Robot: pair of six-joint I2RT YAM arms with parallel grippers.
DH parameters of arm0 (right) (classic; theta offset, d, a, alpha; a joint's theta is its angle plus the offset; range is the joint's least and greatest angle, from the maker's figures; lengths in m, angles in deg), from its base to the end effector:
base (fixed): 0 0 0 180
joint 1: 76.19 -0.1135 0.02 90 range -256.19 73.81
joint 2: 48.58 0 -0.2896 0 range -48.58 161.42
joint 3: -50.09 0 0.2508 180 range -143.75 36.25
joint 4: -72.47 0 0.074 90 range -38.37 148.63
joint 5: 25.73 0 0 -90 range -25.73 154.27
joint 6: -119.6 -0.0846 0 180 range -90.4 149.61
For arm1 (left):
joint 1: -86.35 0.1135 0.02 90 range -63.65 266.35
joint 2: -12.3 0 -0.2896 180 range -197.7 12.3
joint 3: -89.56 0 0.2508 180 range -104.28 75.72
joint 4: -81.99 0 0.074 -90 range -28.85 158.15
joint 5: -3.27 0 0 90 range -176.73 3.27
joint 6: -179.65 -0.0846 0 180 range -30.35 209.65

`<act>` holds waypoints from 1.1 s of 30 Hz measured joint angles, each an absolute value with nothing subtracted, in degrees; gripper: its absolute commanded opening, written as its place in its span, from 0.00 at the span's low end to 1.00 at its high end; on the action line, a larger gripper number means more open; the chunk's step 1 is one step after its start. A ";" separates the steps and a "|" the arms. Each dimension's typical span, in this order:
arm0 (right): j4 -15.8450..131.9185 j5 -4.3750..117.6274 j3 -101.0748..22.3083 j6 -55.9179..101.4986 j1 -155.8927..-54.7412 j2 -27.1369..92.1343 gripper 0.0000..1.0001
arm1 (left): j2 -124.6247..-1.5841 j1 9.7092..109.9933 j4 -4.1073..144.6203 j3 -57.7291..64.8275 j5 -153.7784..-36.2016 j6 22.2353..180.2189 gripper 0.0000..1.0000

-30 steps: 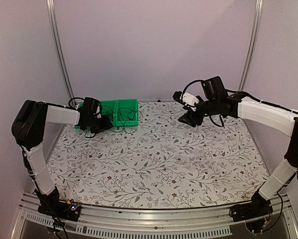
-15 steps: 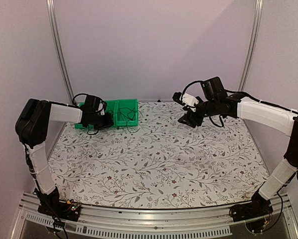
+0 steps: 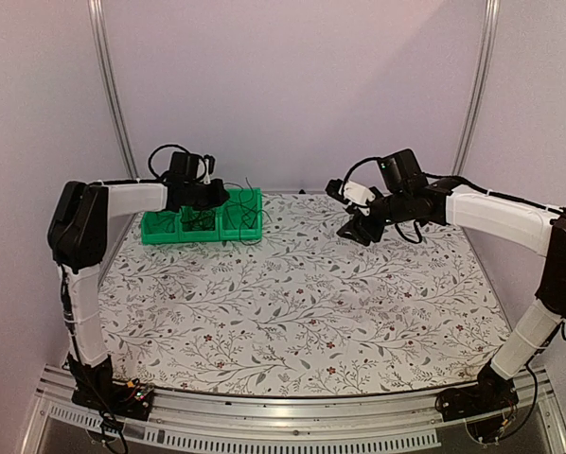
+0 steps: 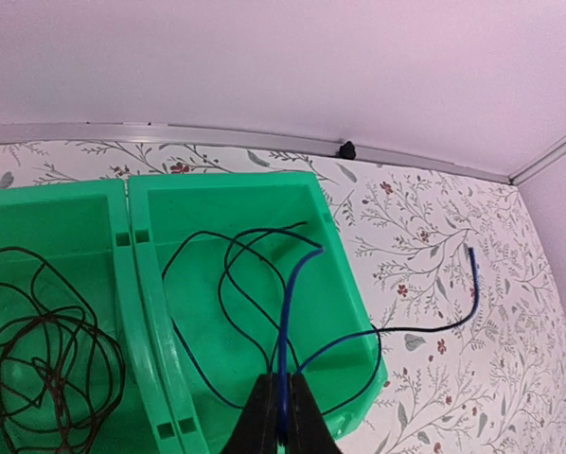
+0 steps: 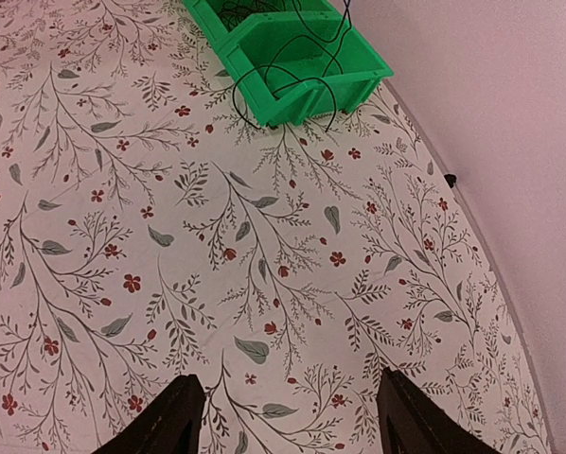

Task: Untangle the cables

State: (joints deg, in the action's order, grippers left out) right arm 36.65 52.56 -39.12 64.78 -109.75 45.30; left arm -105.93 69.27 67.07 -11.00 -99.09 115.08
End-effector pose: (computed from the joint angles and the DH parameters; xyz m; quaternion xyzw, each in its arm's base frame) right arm 0.3312 0.2403 0.2802 -0.5452 0.7215 0.0867 0.4178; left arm 0.4993 -0.1724 0.2082 -0.0119 0.8735 -0.2611 0.4108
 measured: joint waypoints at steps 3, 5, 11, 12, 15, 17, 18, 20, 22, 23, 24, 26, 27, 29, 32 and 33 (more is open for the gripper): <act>36.55 52.56 -39.12 64.76 -109.75 45.30 0.67 | -110.74 68.61 65.54 -15.94 -96.77 113.70 0.00; 36.31 52.54 -39.12 64.76 -109.75 45.30 0.67 | -113.71 67.83 63.62 -18.56 -93.89 113.00 0.00; 35.82 52.06 -39.12 64.72 -109.75 45.30 0.67 | -116.08 65.51 59.81 -20.20 -87.26 111.23 0.12; 35.78 51.95 -39.12 64.72 -109.75 45.30 0.66 | -116.08 65.16 59.44 -20.27 -86.70 110.86 0.17; 35.78 51.80 -39.12 64.70 -109.75 45.30 0.66 | -116.08 64.50 58.48 -20.24 -85.34 110.16 0.29; 35.78 51.71 -39.12 64.54 -109.75 45.30 0.66 | -115.94 64.18 57.85 -20.22 -84.29 109.72 0.34; 35.78 51.69 -39.12 64.52 -109.75 45.30 0.66 | -115.77 64.07 57.37 -20.16 -83.88 109.33 0.36; 35.78 51.67 -39.12 64.48 -109.75 45.30 0.66 | -114.48 63.94 55.97 -19.50 -82.39 109.00 0.40; 35.80 51.64 -39.12 64.41 -109.75 45.30 0.66 | -113.23 63.89 55.07 -19.17 -81.63 108.98 0.43; 35.82 51.64 -39.12 64.32 -109.75 45.33 0.66 | -111.99 63.89 54.07 -18.89 -80.86 108.94 0.44; 35.85 51.64 -39.12 64.30 -109.75 45.35 0.66 | -110.87 63.89 53.32 -18.63 -80.40 108.81 0.46; 35.85 51.60 -39.12 64.28 -109.75 45.46 0.66 | -107.83 63.89 52.78 -17.53 -80.01 108.74 0.47; 35.87 51.56 -39.12 64.24 -109.75 45.50 0.66 | -105.74 63.89 52.93 -16.33 -80.07 108.72 0.48; 35.87 51.43 -39.12 64.11 -109.75 45.57 0.66 | -101.74 63.89 54.04 -13.32 -80.84 108.78 0.48; 35.87 51.10 -39.12 64.00 -109.75 45.65 0.66 | -97.02 63.87 56.80 -7.79 -83.70 109.42 0.48; 35.87 50.90 -39.14 63.91 -109.75 45.68 0.67 | -96.34 63.85 57.76 -6.32 -84.86 109.79 0.48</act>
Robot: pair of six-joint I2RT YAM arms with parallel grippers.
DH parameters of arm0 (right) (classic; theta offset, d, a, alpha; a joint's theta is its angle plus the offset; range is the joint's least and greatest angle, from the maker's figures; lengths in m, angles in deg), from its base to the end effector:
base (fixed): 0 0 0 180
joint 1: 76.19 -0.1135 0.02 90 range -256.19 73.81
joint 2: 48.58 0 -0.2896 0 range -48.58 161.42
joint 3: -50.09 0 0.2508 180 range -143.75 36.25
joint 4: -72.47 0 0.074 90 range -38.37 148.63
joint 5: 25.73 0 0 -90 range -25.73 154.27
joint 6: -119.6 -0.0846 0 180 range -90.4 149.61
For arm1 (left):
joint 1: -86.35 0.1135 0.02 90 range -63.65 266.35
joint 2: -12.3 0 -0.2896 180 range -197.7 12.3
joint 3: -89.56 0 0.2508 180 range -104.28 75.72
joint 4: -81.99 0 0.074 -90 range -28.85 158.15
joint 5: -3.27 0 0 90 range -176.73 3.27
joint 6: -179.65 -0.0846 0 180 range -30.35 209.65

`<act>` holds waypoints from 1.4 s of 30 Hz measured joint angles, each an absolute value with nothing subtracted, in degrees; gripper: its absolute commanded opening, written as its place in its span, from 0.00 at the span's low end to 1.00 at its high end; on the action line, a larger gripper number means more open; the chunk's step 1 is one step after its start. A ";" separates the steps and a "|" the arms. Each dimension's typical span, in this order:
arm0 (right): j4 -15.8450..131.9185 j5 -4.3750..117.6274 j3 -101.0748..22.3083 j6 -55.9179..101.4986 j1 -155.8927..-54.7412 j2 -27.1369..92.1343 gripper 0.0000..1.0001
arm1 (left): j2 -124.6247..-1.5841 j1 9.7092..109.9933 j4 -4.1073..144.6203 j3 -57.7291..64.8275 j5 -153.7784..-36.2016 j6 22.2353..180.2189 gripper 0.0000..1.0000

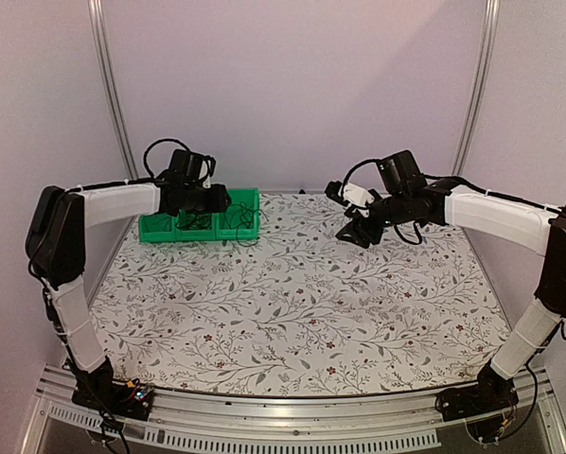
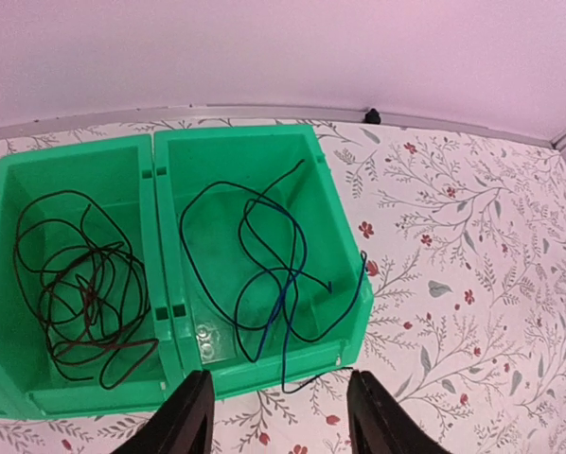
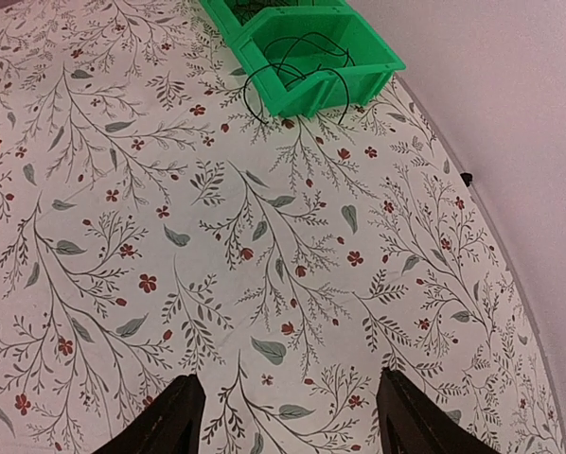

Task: Untangle the cables

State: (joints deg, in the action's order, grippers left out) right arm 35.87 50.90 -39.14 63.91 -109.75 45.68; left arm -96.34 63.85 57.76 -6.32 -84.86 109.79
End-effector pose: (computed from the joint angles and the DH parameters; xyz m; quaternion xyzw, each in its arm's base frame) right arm 0.3293 0.2419 0.2765 -0.5454 0.7251 0.1035 0.4076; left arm 0.4480 -0.1826 0.2371 0.0111 0.8947 -0.1486 0.4210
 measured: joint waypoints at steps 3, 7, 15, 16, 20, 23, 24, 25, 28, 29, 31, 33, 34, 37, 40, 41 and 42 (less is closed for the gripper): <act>35.85 50.46 -39.17 63.82 -109.75 45.68 0.66 | -97.02 63.28 59.57 -3.26 -87.66 111.84 0.50; 35.82 50.27 -39.17 63.63 -109.75 45.68 0.66 | -100.01 60.48 60.56 -0.40 -87.70 115.03 0.53; 35.54 50.16 -39.17 63.43 -109.75 45.68 0.66 | -107.16 57.49 61.45 -0.81 -83.66 122.14 0.56; 35.45 50.16 -39.17 63.45 -109.75 45.68 0.66 | -108.27 57.53 61.43 -1.32 -82.96 122.77 0.56; 35.08 50.16 -39.17 63.45 -109.75 45.68 0.66 | -110.65 57.58 62.33 -2.96 -81.04 124.26 0.53; 34.75 50.16 -39.17 63.45 -109.75 45.68 0.67 | -111.31 57.60 63.95 -3.06 -80.23 124.94 0.38; 34.58 50.16 -39.17 63.45 -109.75 45.68 0.66 | -111.62 57.60 64.84 -3.06 -80.16 125.09 0.30; 34.40 50.16 -39.17 63.43 -109.75 45.68 0.66 | -112.10 57.60 66.07 -3.06 -80.12 124.83 0.22; 34.16 50.16 -39.10 63.43 -109.75 45.68 0.66 | -113.28 57.60 69.23 -3.04 -80.47 125.20 0.05; 34.16 50.16 -39.08 63.45 -109.77 45.68 0.66 | -113.45 57.60 69.98 -2.98 -80.42 125.11 0.01; 34.19 50.16 -39.06 63.43 -109.75 45.68 0.66 | -113.39 57.53 71.40 -2.13 -80.40 124.76 0.00; 34.21 50.16 -39.06 63.43 -109.77 45.68 0.66 | -112.71 57.42 72.47 -0.70 -80.20 124.15 0.00; 34.21 50.16 -39.06 63.45 -109.75 45.68 0.67 | -111.99 57.36 72.71 0.15 -80.05 123.69 0.00; 34.25 50.16 -39.06 63.43 -109.77 45.68 0.66 | -108.29 57.34 73.13 3.14 -79.40 122.01 0.00; 34.25 50.16 -39.06 63.43 -109.77 45.68 0.66 | -103.11 57.34 73.96 5.42 -78.72 120.15 0.00; 34.25 50.16 -39.06 63.43 -109.77 45.68 0.66 | -101.74 57.36 74.35 5.57 -78.57 119.67 0.00; 34.25 50.16 -39.08 63.43 -109.77 45.70 0.66 | -100.38 57.36 75.16 5.61 -78.52 119.19 0.00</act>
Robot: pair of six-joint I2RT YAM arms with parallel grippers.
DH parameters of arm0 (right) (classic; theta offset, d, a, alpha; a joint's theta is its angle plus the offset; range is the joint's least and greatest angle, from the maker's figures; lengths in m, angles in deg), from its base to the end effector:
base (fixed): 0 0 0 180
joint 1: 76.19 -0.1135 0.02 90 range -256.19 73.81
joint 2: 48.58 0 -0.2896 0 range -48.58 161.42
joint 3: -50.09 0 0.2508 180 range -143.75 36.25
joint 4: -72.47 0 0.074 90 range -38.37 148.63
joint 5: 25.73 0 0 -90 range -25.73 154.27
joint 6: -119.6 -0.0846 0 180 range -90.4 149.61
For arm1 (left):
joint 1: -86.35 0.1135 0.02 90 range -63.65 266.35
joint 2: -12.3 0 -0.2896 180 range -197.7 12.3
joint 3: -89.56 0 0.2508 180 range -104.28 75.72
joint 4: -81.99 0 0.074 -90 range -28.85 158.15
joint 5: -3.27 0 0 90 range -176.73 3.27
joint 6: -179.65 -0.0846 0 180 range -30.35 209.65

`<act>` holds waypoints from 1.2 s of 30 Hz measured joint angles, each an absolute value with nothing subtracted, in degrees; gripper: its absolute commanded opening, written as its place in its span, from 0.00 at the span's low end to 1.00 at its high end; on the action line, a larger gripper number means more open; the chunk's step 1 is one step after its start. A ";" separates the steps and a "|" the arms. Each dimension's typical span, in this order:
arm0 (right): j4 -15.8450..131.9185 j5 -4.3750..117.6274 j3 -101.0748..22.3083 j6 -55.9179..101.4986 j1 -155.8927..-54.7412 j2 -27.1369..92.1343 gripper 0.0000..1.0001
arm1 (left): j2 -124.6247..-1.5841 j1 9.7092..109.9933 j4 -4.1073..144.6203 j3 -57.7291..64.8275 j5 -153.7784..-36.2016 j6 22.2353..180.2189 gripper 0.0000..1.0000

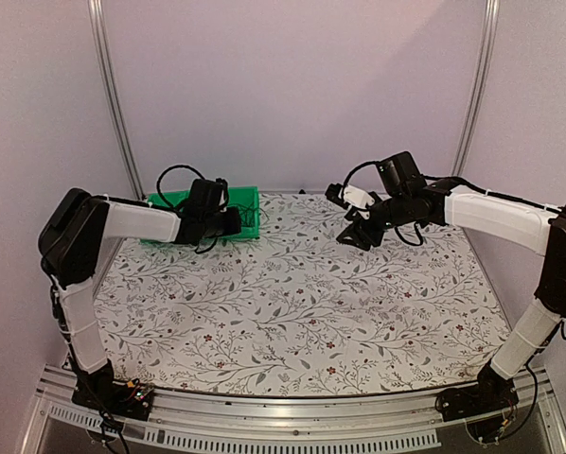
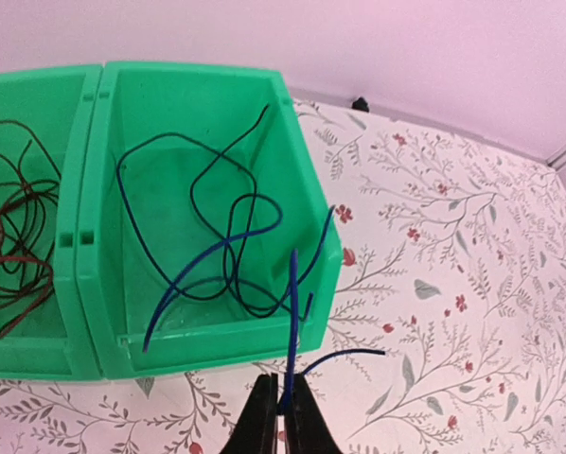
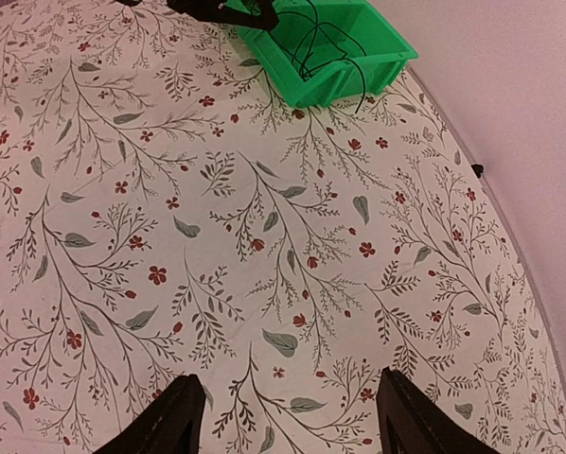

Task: Untangle the cables

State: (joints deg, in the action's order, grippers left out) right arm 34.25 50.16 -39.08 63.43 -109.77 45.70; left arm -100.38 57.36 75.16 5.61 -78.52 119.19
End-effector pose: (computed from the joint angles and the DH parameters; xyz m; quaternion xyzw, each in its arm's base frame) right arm 0.3259 0.2411 0.2729 -0.5461 0.7311 0.1119 0.3934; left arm 0.4256 -0.2220 0.1684 -0.0370 0.8868 -0.1675 0.4291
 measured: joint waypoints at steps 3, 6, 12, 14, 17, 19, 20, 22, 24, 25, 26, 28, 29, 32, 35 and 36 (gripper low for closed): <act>34.27 50.14 -39.10 63.43 -109.77 45.98 0.66 | -97.93 57.38 77.21 5.57 -78.50 118.09 0.00; 34.27 50.14 -39.10 63.43 -109.77 46.33 0.66 | -98.04 57.79 77.80 4.80 -78.48 117.57 0.00; 34.27 50.16 -39.10 63.43 -109.93 46.40 0.66 | -106.83 59.57 74.96 -7.79 -78.46 116.45 0.00; 34.29 50.16 -39.10 63.43 -109.97 46.40 0.66 | -110.55 60.22 73.74 -12.29 -77.91 116.00 0.00; 34.29 50.18 -38.97 63.43 -110.06 46.40 0.66 | -114.44 61.05 69.72 -16.86 -75.83 116.59 0.15; 34.45 50.18 -38.62 63.45 -110.12 46.40 0.66 | -115.99 61.60 66.46 -19.00 -75.31 117.46 0.29; 34.51 50.20 -38.31 63.45 -110.17 46.38 0.67 | -116.73 61.86 65.02 -20.14 -75.26 118.03 0.33; 34.45 50.20 -37.90 63.47 -110.23 46.38 0.67 | -117.50 62.28 63.18 -21.56 -75.40 118.18 0.36; 34.45 50.22 -37.81 63.47 -110.25 46.40 0.67 | -117.21 62.52 62.28 -21.62 -75.53 118.29 0.38; 34.51 50.22 -37.83 63.47 -110.25 46.40 0.67 | -116.91 62.60 61.93 -21.56 -75.66 118.14 0.39; 34.56 50.25 -37.83 63.47 -110.25 46.40 0.68 | -116.21 62.62 61.61 -21.18 -75.72 118.07 0.40; 34.47 50.46 -38.05 63.49 -110.25 46.40 0.70 | -114.24 62.62 60.82 -20.18 -75.77 117.74 0.42; 34.43 50.53 -38.29 63.49 -110.23 46.40 0.71 | -112.56 62.62 60.12 -19.28 -75.77 117.53 0.44; 34.12 50.53 -40.08 63.17 -109.55 46.40 0.74 | -106.50 62.62 58.35 -16.81 -75.79 116.17 0.50; 34.03 49.61 -44.22 61.70 -107.41 46.40 0.75 | -98.50 62.65 56.14 -14.63 -75.57 114.18 0.51; 34.32 49.24 -45.64 61.11 -106.47 46.40 0.76 | -95.57 62.73 55.20 -14.10 -75.42 113.35 0.51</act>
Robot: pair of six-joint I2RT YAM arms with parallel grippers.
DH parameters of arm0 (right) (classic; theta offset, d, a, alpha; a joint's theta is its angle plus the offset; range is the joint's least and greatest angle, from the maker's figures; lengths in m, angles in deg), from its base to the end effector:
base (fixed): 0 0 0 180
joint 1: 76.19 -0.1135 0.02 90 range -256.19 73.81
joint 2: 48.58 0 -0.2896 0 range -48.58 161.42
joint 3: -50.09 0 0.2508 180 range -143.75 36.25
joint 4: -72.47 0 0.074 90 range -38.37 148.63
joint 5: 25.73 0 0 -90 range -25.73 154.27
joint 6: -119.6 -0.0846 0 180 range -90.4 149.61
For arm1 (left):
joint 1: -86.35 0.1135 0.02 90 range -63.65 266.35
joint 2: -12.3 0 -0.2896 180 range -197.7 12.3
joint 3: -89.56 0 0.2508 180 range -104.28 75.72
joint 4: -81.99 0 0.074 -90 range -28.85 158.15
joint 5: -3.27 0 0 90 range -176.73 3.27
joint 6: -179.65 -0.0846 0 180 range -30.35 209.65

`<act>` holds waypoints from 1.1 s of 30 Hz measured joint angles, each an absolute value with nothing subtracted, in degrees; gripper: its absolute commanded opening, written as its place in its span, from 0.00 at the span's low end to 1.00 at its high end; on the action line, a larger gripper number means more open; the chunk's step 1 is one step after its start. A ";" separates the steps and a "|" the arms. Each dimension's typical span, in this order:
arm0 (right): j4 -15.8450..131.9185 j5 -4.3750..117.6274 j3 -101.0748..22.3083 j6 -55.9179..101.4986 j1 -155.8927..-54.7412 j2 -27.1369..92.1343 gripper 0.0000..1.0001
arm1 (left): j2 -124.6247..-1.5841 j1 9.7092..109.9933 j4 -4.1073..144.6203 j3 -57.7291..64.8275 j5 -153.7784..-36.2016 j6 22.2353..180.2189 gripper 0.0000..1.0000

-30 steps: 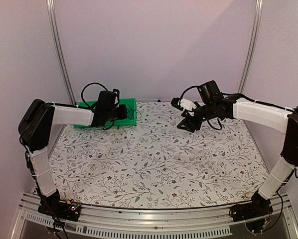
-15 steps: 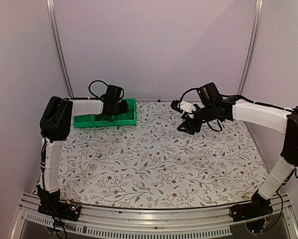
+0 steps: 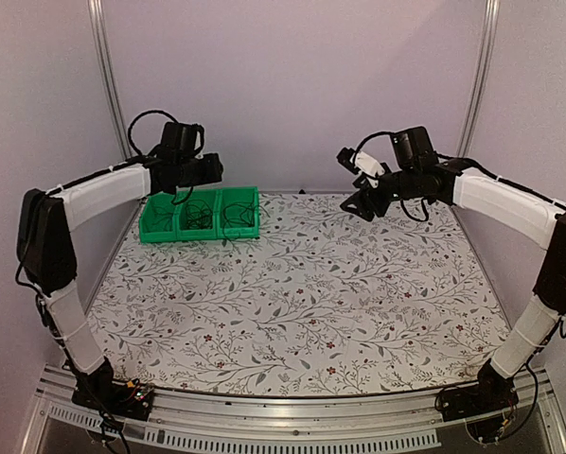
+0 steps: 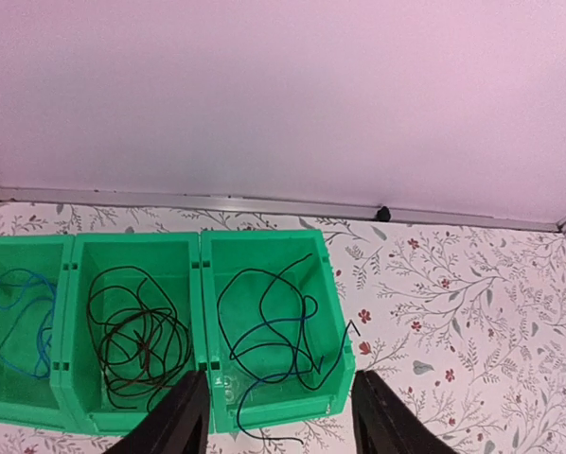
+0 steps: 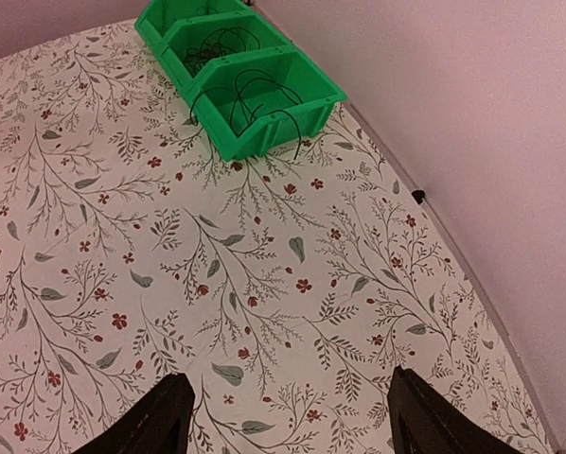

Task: Untangle the cables

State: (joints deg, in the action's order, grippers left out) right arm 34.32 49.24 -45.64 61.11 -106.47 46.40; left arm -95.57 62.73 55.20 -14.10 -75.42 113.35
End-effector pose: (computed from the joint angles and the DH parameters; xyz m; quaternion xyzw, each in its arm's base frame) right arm 0.3513 0.2305 0.3107 -0.5061 0.7329 0.1125 0.4405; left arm 0.4588 -0.1825 0.2899 -0.0491 0.8661 -0.1181 0.4833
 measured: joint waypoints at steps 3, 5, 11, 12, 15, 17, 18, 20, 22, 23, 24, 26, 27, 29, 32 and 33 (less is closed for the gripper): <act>35.21 48.63 -49.50 59.04 -104.05 46.40 0.79 | -88.54 62.95 53.04 -12.75 -75.00 111.08 0.51; 35.89 48.61 -51.23 58.05 -103.06 46.35 0.81 | -84.51 63.08 51.88 -11.06 -74.96 109.74 0.50; 37.25 50.05 -52.54 54.62 -102.71 45.33 0.84 | -78.24 63.22 48.25 -4.92 -77.08 107.71 0.50; 37.46 51.40 -53.05 53.31 -102.78 45.22 0.85 | -77.19 63.19 47.27 -3.85 -77.21 107.56 0.51; 39.23 56.08 -55.21 49.53 -102.80 45.11 0.85 | -73.02 62.93 45.98 -1.38 -76.77 106.49 0.51; 40.90 59.47 -56.24 47.34 -102.80 44.60 0.85 | -68.49 62.84 45.94 0.17 -76.07 104.94 0.51; 41.84 60.78 -56.50 46.45 -102.80 44.15 0.85 | -66.22 62.82 46.02 0.61 -75.70 104.08 0.51; 43.39 63.40 -56.54 44.83 -102.80 42.88 0.85 | -62.00 62.78 46.18 1.11 -74.81 102.58 0.51; 44.94 65.74 -56.54 43.50 -102.80 41.50 0.85 | -57.89 62.73 46.24 1.31 -73.58 100.98 0.54; 45.70 66.81 -56.54 42.88 -102.80 40.71 0.86 | -56.34 62.73 46.31 1.33 -73.01 100.26 0.55; 46.43 67.51 -56.48 42.49 -102.80 40.12 0.86 | -55.18 62.73 46.39 1.37 -72.58 99.71 0.56; 48.13 69.02 -56.00 41.99 -102.80 38.38 0.87 | -53.02 62.73 46.59 2.07 -71.68 98.60 0.62; 48.59 69.46 -55.76 41.81 -102.80 37.79 0.87 | -52.41 62.71 46.90 2.75 -71.48 98.18 0.63; 50.03 69.98 -54.58 41.62 -102.80 36.19 0.87 | -51.82 62.71 47.42 4.76 -71.18 97.88 0.63; 50.69 69.92 -52.85 41.64 -102.80 34.81 0.87 | -53.94 62.69 47.92 8.32 -71.46 99.78 0.58; 50.75 69.70 -52.43 41.66 -102.80 34.79 0.87 | -55.31 62.69 48.49 9.46 -72.16 100.87 0.57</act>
